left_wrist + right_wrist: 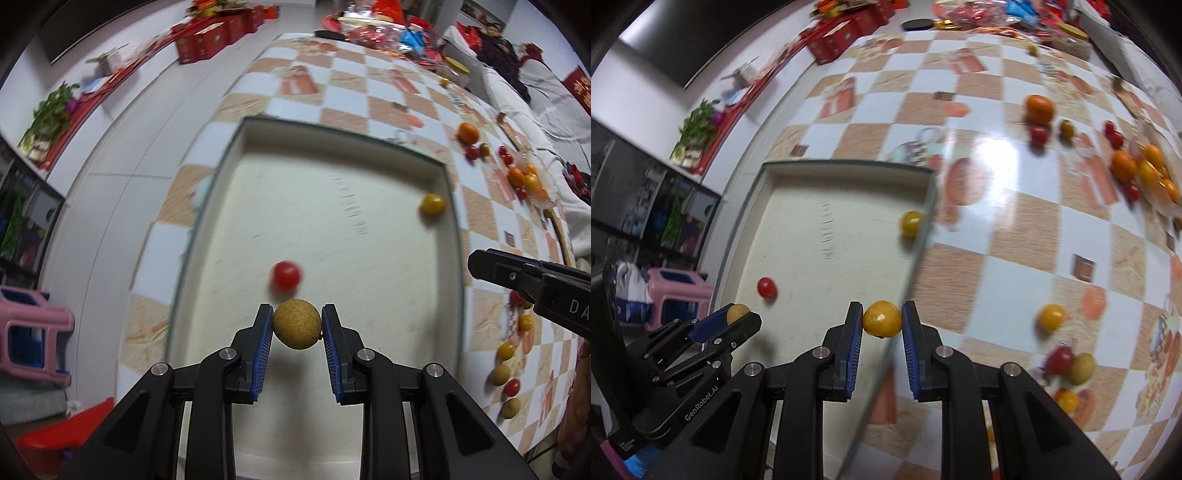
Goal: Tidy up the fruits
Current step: 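Carry both fruits into the cream tray and open both tools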
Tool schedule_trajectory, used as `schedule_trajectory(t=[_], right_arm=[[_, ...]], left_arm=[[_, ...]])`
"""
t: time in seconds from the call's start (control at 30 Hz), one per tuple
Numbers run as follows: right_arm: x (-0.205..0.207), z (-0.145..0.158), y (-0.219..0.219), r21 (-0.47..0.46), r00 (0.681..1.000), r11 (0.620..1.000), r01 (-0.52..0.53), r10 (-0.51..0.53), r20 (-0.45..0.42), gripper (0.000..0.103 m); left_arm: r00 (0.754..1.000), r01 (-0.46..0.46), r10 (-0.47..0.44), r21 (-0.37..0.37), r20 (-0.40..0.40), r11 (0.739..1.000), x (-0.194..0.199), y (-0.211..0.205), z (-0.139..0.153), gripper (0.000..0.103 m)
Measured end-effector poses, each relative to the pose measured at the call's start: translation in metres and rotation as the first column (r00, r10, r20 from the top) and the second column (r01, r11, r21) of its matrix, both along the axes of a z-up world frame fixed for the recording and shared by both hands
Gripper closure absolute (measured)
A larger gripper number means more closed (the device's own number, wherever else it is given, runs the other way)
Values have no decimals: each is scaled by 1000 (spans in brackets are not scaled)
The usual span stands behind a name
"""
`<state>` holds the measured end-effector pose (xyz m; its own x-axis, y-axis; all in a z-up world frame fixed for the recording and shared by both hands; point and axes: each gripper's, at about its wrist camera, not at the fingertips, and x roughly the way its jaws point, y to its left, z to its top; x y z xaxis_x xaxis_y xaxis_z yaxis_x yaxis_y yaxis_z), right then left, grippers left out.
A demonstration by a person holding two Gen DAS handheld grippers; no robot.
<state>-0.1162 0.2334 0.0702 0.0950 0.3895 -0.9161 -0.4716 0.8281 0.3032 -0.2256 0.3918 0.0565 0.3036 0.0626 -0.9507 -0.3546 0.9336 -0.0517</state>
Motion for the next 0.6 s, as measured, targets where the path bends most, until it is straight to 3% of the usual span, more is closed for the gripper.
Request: schedule_trajectory(t=[0.6], right_arm=[[5, -33, 50, -101, 994, 990, -102, 105, 22, 80]], left_arm=[[998, -32, 32, 12, -55, 999, -19, 17, -30, 74]])
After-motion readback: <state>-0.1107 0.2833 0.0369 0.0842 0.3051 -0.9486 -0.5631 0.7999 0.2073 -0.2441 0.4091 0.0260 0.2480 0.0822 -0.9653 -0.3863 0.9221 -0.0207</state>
